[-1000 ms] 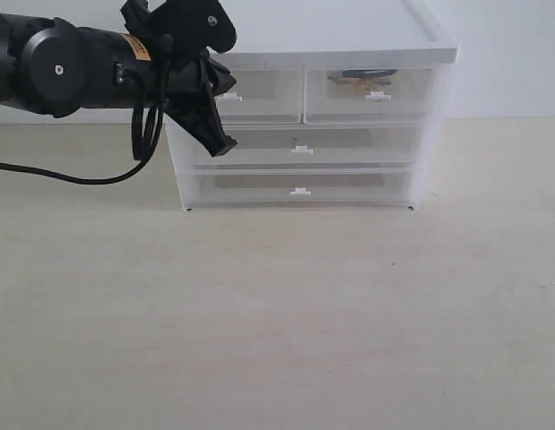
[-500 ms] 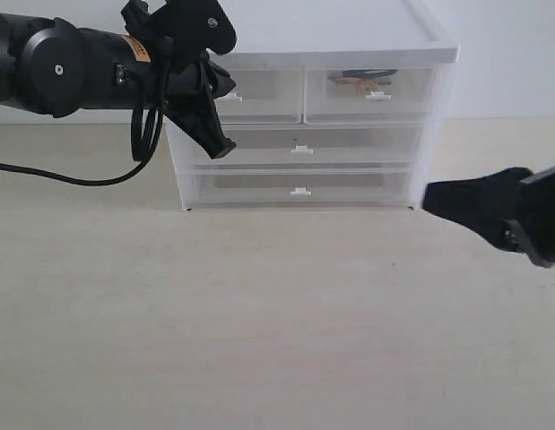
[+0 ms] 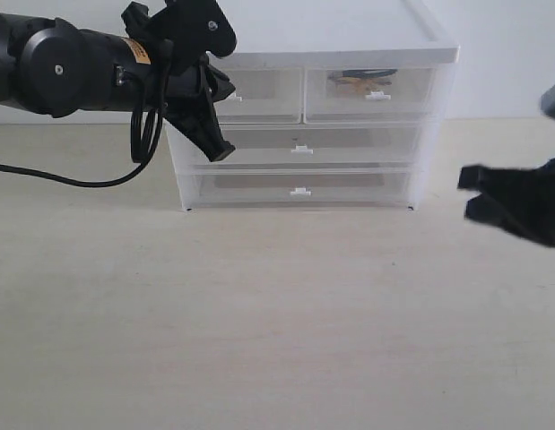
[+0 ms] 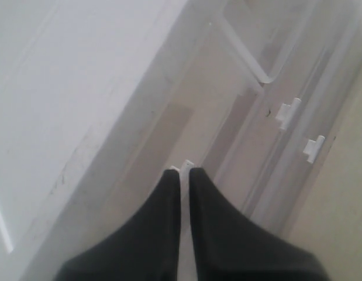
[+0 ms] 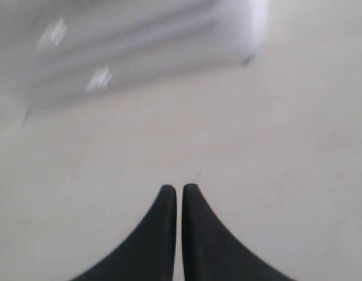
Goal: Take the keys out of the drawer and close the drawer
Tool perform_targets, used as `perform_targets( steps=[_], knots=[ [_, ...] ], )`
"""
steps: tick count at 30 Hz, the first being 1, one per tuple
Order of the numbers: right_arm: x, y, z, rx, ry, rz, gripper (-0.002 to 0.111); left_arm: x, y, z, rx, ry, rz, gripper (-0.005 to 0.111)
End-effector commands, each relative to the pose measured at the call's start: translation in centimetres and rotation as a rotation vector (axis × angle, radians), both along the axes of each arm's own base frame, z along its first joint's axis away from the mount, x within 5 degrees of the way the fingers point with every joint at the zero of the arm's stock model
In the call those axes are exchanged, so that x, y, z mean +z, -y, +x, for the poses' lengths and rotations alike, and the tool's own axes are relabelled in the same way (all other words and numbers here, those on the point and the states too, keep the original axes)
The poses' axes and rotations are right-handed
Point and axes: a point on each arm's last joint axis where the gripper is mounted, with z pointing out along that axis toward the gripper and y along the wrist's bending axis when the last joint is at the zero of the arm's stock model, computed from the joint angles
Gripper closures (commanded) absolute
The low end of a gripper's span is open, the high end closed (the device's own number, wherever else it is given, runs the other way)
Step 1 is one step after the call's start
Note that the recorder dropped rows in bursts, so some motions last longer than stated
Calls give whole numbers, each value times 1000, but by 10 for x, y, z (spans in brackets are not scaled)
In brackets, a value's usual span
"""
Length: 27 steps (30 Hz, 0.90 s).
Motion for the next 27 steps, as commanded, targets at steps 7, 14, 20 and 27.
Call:
perform_targets(
  steps=[7,14,20,27],
  knots=[
    [47,-15,26,74,180,176,109,2,2,0,23,-21,-51,103],
    [90,-54,2,908,875,-52,109,2,2,0,23,-21,-51,103],
    [130,-33,12,663,894,-441,109,2,2,0,38,-35,-76,103],
    [153,2,5,446,819,-928,109,2,2,0,39,-36,-78,103]
  ],
)
